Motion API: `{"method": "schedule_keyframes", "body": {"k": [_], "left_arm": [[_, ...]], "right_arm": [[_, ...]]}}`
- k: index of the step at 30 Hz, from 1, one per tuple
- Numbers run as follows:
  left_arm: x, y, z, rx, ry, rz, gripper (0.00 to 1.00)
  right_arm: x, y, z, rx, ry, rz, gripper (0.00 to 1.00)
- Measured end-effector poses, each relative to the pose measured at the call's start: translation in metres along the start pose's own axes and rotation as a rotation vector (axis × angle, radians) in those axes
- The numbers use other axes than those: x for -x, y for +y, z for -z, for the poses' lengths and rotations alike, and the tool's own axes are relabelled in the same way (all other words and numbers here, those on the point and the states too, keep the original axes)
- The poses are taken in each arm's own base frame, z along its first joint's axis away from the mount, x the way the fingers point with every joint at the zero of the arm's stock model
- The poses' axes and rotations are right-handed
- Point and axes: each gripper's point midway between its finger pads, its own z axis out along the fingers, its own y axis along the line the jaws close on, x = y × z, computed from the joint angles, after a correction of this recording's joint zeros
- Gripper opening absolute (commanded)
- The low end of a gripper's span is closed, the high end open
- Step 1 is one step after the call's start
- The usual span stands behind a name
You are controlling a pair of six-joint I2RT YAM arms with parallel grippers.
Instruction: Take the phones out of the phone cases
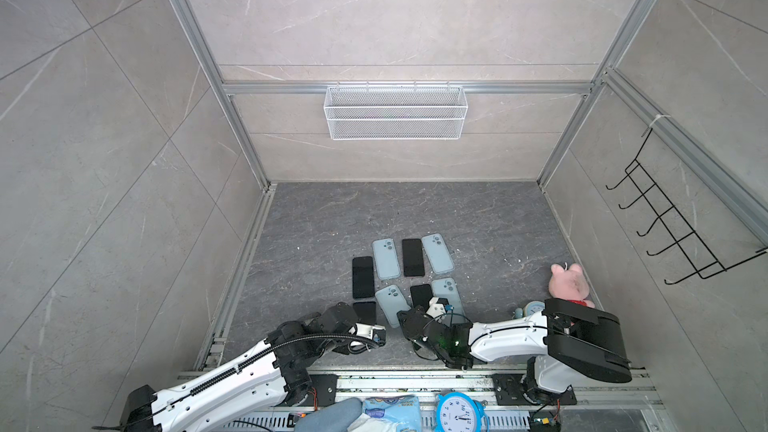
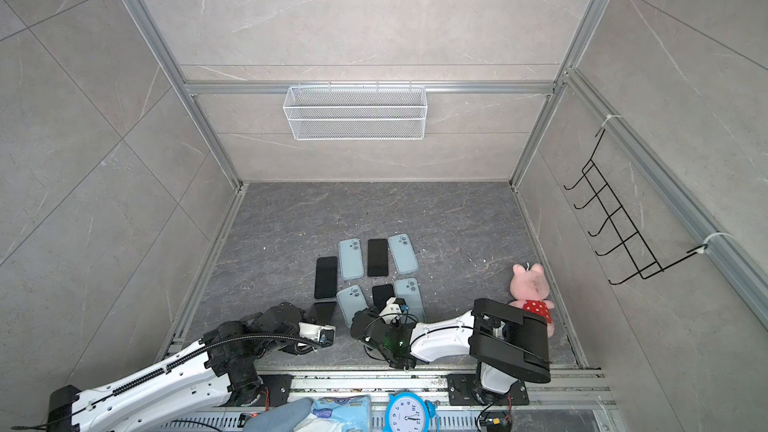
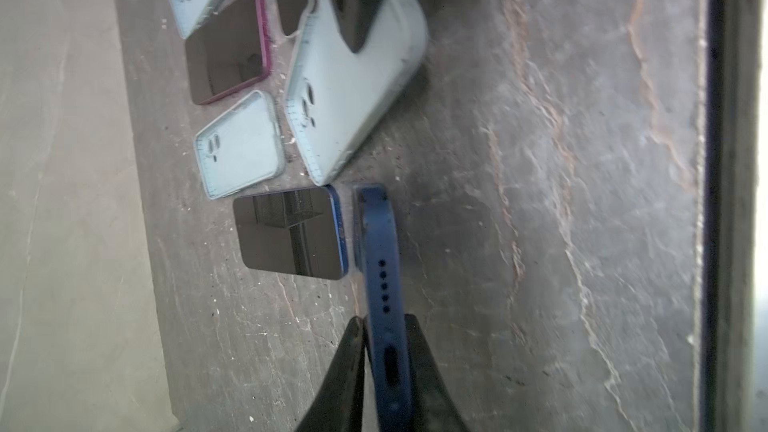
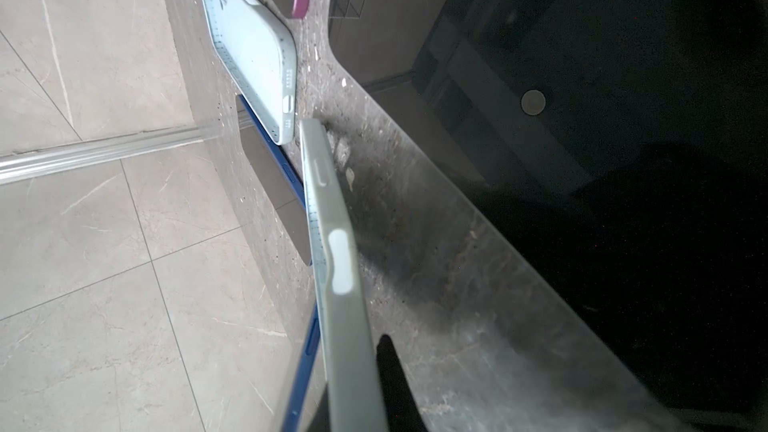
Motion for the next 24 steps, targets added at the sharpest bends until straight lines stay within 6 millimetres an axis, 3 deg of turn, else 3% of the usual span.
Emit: {"method": "schedule_keyframes", "body": {"k": [4,7,15,18,24], "left_arm": [[0.000,-0.005,-0.001,-0.028,0.002,-0.005,0.20],[0.001,-0.008,-0.002,-0.045,-0.001,-0.006,0.28],[-0.009,-0.039,-0.003,-0.196,0.031,-0.030,0.40],[-0.011,-0.046,-0.004,-0.230,0.041,-0.034,0.43],[-0.012,-0.048,-0.006,-0.244,0.052,-0.036,0.47]], "right_arm": [[-0.001,-0.004,0.005,-0.002,-0.036,0.008,0.08],[0.000,-0.010,0.010,-0.009,-0.066,0.030,0.10],[-0.002,-0.015,0.013,-0.002,-0.089,0.046,0.20],[-0.003,-0.019,0.009,-0.006,-0.090,0.041,0.26],[-0.006,-0.023,0.003,-0.008,-0.081,0.035,0.49]]}}
